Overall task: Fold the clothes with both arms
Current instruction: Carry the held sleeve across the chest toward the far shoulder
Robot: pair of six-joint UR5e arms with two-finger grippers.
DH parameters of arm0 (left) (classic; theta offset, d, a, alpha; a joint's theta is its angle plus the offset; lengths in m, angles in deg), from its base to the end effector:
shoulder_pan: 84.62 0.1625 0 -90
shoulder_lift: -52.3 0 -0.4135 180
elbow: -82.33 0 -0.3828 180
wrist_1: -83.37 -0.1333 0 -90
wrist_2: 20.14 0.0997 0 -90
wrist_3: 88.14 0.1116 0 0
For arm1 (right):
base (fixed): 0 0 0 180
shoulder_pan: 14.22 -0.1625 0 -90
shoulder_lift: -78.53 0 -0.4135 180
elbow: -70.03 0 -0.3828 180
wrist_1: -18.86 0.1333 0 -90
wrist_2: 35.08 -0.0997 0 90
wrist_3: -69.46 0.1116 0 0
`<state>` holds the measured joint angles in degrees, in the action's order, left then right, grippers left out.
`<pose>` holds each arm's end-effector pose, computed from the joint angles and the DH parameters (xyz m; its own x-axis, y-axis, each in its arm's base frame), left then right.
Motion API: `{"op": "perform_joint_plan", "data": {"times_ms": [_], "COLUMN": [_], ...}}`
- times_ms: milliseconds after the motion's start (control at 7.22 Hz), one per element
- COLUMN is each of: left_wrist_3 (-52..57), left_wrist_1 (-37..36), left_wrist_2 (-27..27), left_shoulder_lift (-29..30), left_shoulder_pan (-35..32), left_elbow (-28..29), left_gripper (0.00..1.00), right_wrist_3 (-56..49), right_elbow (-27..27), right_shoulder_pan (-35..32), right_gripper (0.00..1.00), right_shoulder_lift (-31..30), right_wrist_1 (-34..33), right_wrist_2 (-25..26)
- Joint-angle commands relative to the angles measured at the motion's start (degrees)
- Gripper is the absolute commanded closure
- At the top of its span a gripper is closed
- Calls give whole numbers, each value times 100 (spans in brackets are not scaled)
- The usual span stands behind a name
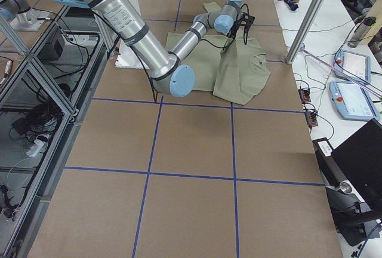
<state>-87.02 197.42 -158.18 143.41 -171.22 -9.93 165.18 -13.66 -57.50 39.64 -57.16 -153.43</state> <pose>-0.0198 -0.5151 0.5737 0.6460 0.3987 -0.6509 -0.0653 0.8785 0.4733 -0.4758 -0.5583 0.1180 0.3448 0.4452 0.8264 -0.3438 0.8791 -0.3301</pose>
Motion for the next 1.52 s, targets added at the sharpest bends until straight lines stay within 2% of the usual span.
{"op": "perform_joint_plan", "data": {"times_ms": [0, 138, 277, 831, 1108, 1246, 1385], "left_wrist_3": [-58, -59, -67, -41, -58, -50, -50], "left_wrist_1": [-6, -6, -14, 20, 12, 12, 21], "left_wrist_2": [58, 66, 66, 66, 67, 66, 66], "left_shoulder_lift": [-5, -5, 4, 13, 21, 4, 21], "left_shoulder_pan": [3, 11, 11, 11, 20, 29, 151], "left_elbow": [67, 67, 76, 49, 41, 75, 93], "left_gripper": [0, 0, 0, 0, 0, 0, 0], "right_wrist_3": [105, 97, 105, 88, 88, 88, 88], "right_elbow": [911, 1350, 1755, 2277, 2670, 2865, 2858], "right_shoulder_pan": [661, 829, 917, 1156, 1260, 1322, 1331], "right_gripper": [100, 100, 100, 100, 69, 57, 1], "right_shoulder_lift": [923, 1171, 1199, 1595, 1822, 1998, 2008], "right_wrist_1": [25, 304, 933, 1018, 1255, 1256, 1256], "right_wrist_2": [731, 1021, 1198, 1718, 1875, 1999, 2017]}}
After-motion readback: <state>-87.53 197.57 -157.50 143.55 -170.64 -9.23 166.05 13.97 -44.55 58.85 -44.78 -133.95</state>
